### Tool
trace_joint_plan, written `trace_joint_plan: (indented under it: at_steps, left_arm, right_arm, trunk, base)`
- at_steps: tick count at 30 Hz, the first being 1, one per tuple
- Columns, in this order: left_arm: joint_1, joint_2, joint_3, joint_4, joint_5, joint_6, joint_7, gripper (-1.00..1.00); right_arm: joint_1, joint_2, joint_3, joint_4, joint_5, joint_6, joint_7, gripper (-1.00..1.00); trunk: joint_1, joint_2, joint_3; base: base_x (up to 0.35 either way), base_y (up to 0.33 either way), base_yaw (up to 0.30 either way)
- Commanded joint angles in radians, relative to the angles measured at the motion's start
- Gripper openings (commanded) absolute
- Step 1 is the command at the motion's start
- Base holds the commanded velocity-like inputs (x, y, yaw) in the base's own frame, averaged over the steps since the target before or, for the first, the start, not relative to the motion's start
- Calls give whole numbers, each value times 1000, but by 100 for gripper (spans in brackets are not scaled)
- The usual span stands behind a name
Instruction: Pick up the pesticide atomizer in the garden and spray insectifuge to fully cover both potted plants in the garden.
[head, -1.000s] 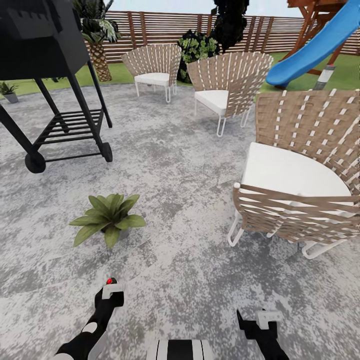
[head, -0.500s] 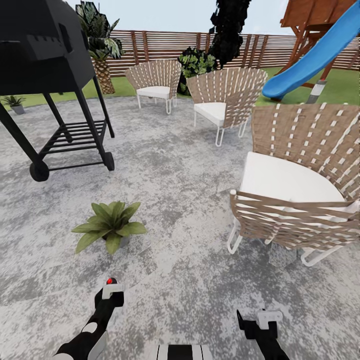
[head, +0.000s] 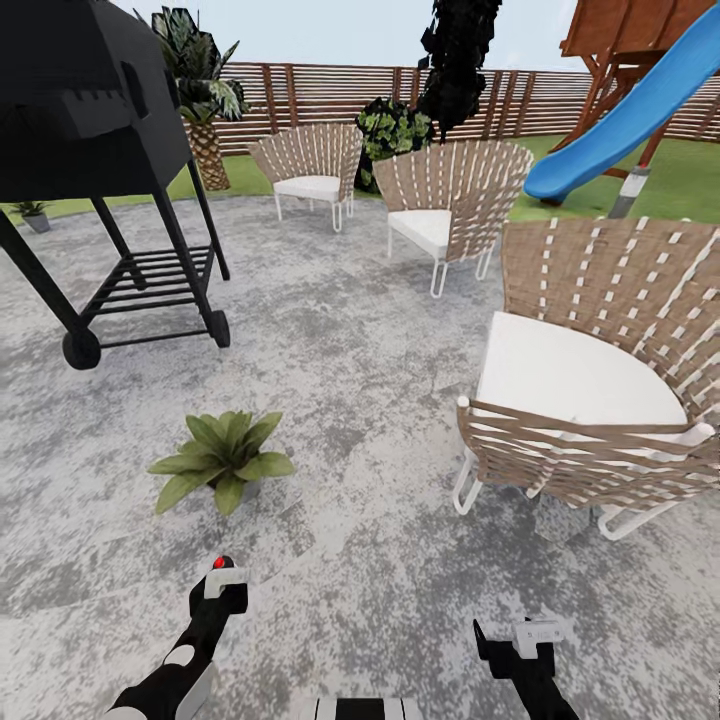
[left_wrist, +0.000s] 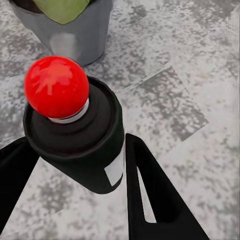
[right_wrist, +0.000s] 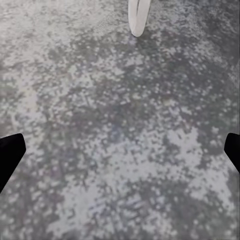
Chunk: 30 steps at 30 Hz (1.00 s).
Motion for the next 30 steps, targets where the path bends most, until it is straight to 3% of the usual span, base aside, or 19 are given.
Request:
trace_joint_plan:
  at_steps: [1,4,5,8,17,30]
  left_arm:
    - [0,0,0,1,3,-3,0,-100]
    - [0,-1,0,2,3,-3,0,-100]
    - [0,-16,0,2,2,-3,-1,-100]
    - [0,-23,0,2,2,-2,-1,-100]
    - [1,-22,0,1,2,7,1,-100]
    - [60,-13,0,-12,0,9,7,-100]
  right_arm:
    - [0,0,0,1,1,-3,0,100]
    - [0,0,0,1,0,-3,0,100]
    - [1,-1,0,1,0,-4,0,100]
    - [1,-2,-1,-1,-1,-5,-1,100]
    - [3,-5,-3,-2,-2,-6,-1,100]
    - [4,-7,-3,41,0,-35,4,100]
  trunk:
    - [-4,7,3]
    - [-16,28,12]
    - [-19,35,16]
    - [-31,56,29]
    - [-65,119,71]
    - [-65,119,91]
  base:
    - [0,0,0]
    - [0,0,0]
    - [0,0,0]
    - [0,0,0]
    - [0,0,0]
    - [0,0,0]
